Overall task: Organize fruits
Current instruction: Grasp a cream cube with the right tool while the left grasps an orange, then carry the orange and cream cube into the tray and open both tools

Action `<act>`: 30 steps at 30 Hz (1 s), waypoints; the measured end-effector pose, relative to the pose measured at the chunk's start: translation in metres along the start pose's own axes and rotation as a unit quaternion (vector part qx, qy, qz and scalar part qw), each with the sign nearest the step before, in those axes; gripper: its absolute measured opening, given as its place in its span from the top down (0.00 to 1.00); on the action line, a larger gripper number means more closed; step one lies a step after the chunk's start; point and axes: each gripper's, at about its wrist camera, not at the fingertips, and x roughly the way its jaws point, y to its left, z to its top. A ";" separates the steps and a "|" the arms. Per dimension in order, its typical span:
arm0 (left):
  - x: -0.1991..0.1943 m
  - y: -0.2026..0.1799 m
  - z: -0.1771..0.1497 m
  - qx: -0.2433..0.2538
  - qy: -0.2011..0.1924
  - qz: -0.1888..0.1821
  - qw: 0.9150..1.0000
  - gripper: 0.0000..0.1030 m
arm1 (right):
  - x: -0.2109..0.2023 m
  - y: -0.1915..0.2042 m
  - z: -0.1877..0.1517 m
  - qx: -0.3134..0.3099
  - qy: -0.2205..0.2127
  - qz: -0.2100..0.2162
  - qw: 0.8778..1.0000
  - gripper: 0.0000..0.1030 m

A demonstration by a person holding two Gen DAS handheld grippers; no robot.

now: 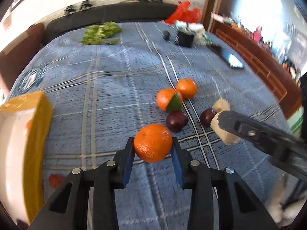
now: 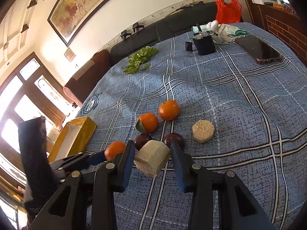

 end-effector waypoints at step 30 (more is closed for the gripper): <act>-0.142 0.272 -0.106 -0.277 -0.066 0.125 0.950 0.65 | 0.099 0.264 -0.064 -0.188 0.157 0.127 0.961 0.59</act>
